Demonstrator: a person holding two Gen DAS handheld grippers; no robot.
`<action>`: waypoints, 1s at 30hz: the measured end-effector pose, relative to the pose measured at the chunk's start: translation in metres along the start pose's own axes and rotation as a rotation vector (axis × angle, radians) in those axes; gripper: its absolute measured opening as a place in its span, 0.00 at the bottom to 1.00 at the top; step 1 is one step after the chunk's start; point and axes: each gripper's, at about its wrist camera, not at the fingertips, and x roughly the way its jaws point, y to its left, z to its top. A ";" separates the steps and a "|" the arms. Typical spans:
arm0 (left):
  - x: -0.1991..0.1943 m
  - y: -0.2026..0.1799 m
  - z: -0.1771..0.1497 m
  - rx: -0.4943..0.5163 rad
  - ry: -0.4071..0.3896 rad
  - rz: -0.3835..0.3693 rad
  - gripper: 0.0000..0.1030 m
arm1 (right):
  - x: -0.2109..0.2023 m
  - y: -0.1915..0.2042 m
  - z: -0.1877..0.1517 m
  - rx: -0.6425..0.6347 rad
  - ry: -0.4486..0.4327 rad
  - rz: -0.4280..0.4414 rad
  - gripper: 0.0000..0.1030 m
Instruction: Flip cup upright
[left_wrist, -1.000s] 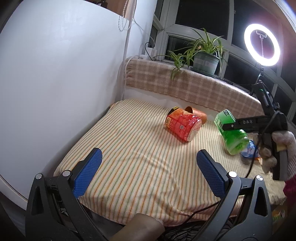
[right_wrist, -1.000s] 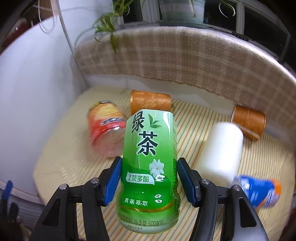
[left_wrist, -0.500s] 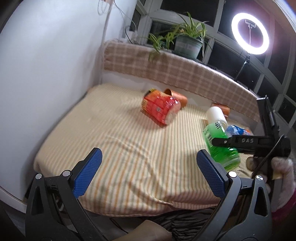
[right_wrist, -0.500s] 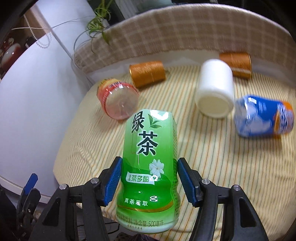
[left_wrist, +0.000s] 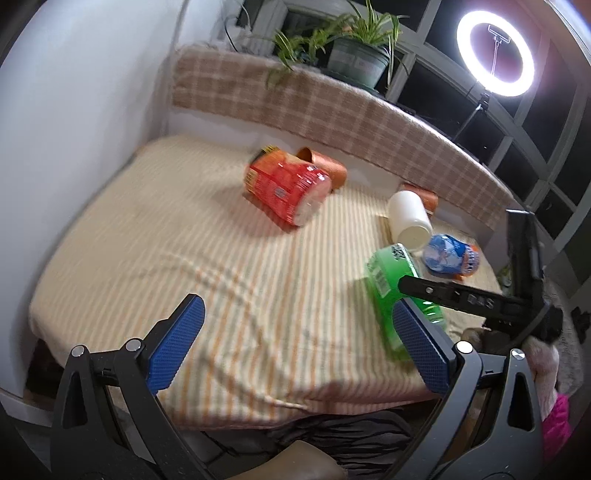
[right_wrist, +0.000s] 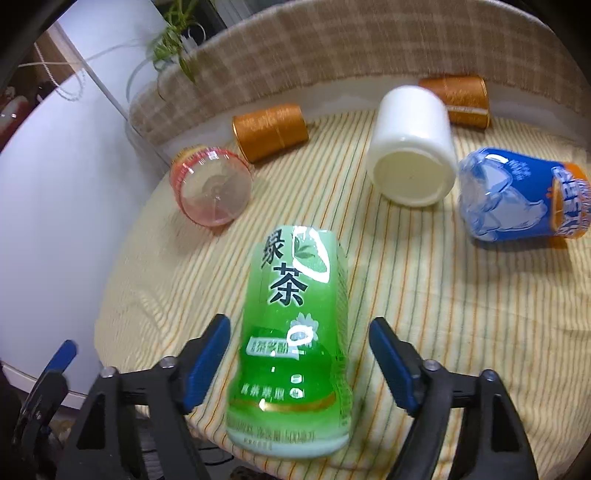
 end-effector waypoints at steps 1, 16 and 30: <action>0.004 -0.001 0.002 -0.011 0.019 -0.019 1.00 | -0.006 0.000 -0.002 -0.005 -0.013 0.005 0.78; 0.093 -0.048 0.028 -0.109 0.290 -0.223 0.95 | -0.110 -0.056 -0.089 0.080 -0.210 -0.136 0.84; 0.163 -0.065 0.038 -0.206 0.435 -0.288 0.82 | -0.120 -0.106 -0.132 0.199 -0.193 -0.180 0.84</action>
